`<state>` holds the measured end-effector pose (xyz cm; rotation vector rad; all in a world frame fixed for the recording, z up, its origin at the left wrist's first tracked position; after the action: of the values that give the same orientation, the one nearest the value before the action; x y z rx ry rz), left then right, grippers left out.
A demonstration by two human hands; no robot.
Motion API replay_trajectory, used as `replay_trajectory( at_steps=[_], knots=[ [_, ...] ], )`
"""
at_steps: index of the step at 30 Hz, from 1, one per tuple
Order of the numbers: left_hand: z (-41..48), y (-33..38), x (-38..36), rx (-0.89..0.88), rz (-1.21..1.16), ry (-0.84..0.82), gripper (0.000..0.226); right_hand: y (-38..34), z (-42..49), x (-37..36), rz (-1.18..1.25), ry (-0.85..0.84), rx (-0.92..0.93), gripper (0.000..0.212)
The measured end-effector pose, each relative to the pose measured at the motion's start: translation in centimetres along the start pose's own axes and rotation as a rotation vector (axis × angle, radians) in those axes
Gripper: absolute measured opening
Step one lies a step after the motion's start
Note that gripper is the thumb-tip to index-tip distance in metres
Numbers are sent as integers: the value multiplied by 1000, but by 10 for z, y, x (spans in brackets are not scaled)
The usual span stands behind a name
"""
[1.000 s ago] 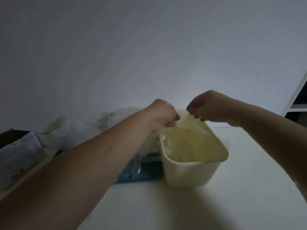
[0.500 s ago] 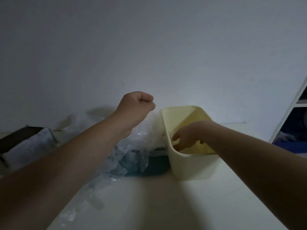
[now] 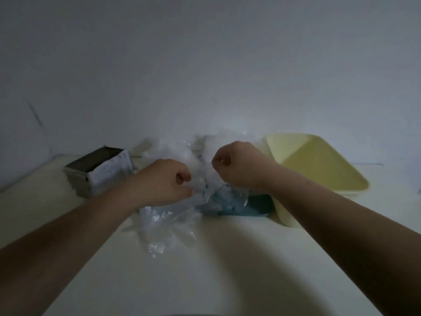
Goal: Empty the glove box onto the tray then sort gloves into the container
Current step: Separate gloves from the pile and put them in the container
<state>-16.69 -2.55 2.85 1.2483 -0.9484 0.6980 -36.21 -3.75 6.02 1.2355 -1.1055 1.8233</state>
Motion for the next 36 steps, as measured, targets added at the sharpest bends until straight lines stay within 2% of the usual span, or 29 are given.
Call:
replay_trajectory(
  at_steps=[2, 5, 6, 7, 9, 11, 14, 15, 17, 19, 21, 23, 25, 26, 28, 29, 31, 33, 35, 36],
  knots=[
    [-15, -14, -5, 41, 82, -66, 55, -7, 1, -27, 0, -102, -19, 23],
    [-26, -33, -25, 96, 157, -124, 78, -2, 1, -60, 11, -215, -85, 27],
    [-27, -43, -35, 98, 169, -121, 77, -1, 1, -70, 24, -240, -105, 28],
    [-26, -51, -45, 93, 155, -107, 64, 1, 0, -78, 44, -249, -124, 28],
    [-23, -61, -56, 52, 85, -42, 26, 5, 0, -92, 113, -249, -165, 24],
    [-19, -68, -60, 18, 17, 14, 11, 6, 2, -99, 149, -221, -176, 22],
    [-17, -76, -52, 20, -146, 61, 30, 7, 7, -101, 121, -196, -165, 16],
    [-18, -78, -45, 28, -211, 92, 30, 7, 8, -101, 110, -177, -162, 15],
    [-21, -80, -27, 40, -306, 180, 25, 8, 9, -96, 99, -74, -164, 20],
    [-23, -79, -7, 68, -385, 299, 32, 6, 8, -86, 163, 83, -153, 27],
    [-25, -75, 14, 107, -607, 420, 30, -2, 6, -74, 290, 206, -133, 30],
    [-25, -62, 32, 133, -984, 473, 19, -10, 6, -66, 486, 223, -161, 35],
    [-26, -47, 40, 120, -1369, 440, 17, -16, 7, -66, 821, 104, -254, 44],
    [-26, -40, 41, 92, -1518, 395, 17, -19, 7, -69, 966, 6, -289, 57],
    [-25, -29, 36, 37, -1691, 277, 22, -25, 8, -74, 1179, -168, -321, 84],
    [-25, -25, 31, 28, -1699, 231, 25, -28, 9, -75, 1270, -208, -309, 88],
    [-21, -26, 18, 44, -1669, 193, 23, -29, 11, -72, 1401, -209, -269, 84],
    [-14, -32, -1, 49, -1680, 113, 17, -28, 13, -72, 1421, -171, -184, 78],
    [-11, -37, -19, 27, -1649, 9, 33, -23, 16, -72, 1389, -81, -170, 59],
    [-12, -39, -25, 51, -1589, 0, 33, -19, 17, -74, 1401, -30, -189, 52]
  ],
)
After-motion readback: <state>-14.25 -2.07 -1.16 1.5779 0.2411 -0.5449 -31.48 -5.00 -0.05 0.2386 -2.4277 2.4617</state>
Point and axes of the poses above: each hand's wrist, its own z-axis towards the middle knuckle, its own x-axis out of the back of the hand, y = z × x, the point moved 4 cm from there along z, towards the middle knuckle, and after that the axes turned 9 degrees about -z, right-handed, at the moved point
